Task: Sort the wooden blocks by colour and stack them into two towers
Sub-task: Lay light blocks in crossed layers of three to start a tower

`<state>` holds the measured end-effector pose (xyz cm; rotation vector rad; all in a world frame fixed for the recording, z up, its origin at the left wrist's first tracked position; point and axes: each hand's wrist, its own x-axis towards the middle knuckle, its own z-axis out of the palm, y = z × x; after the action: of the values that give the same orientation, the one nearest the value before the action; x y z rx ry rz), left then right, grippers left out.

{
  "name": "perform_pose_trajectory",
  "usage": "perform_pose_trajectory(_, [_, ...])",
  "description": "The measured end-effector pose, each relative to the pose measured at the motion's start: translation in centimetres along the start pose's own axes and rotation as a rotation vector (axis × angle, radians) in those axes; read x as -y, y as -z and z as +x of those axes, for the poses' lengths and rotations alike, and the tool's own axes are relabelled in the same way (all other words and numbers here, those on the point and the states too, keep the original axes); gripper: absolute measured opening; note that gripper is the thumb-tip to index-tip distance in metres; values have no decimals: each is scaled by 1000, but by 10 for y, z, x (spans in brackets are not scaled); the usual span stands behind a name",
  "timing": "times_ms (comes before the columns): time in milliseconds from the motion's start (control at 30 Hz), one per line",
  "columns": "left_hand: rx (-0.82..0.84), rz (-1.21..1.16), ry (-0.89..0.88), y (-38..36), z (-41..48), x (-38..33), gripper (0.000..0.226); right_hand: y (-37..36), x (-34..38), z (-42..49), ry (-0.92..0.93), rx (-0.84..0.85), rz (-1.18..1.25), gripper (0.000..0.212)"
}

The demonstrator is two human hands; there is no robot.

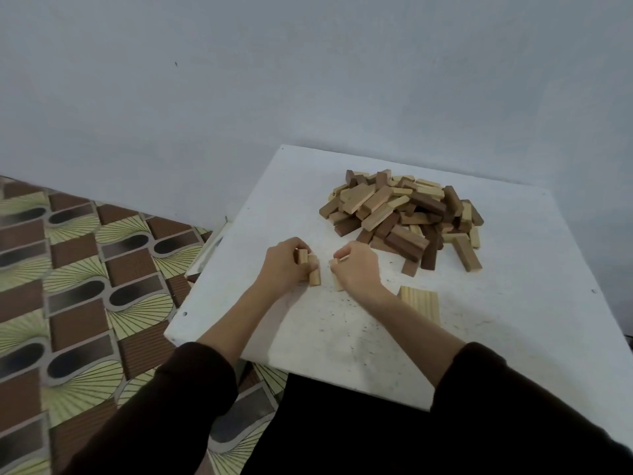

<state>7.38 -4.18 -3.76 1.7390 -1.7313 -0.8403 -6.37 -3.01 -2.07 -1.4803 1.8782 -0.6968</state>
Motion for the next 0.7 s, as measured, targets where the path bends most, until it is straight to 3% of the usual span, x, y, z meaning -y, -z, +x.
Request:
perform_pose_trajectory(200, [-32, 68, 33, -3, 6, 5, 60, -9, -10, 8, -26, -43, -64, 10])
perform_pose_trajectory(300, [-47, 30, 74, -5, 5, 5, 62, -12, -9, 9, -8, -35, -120, 4])
perform_pose_trajectory(467, [-66, -18, -15, -13, -1, 7, 48, -15, -7, 6, 9, -35, -88, 13])
perform_pose_trajectory(633, [-7, 65, -117, -18, -6, 7, 87, -11, -10, 4, 8, -26, -5, 27])
perform_pose_trajectory(700, [-4, 105, -131, -20, -5, 8, 89, -10, -11, 1, 22, -35, 9, 32])
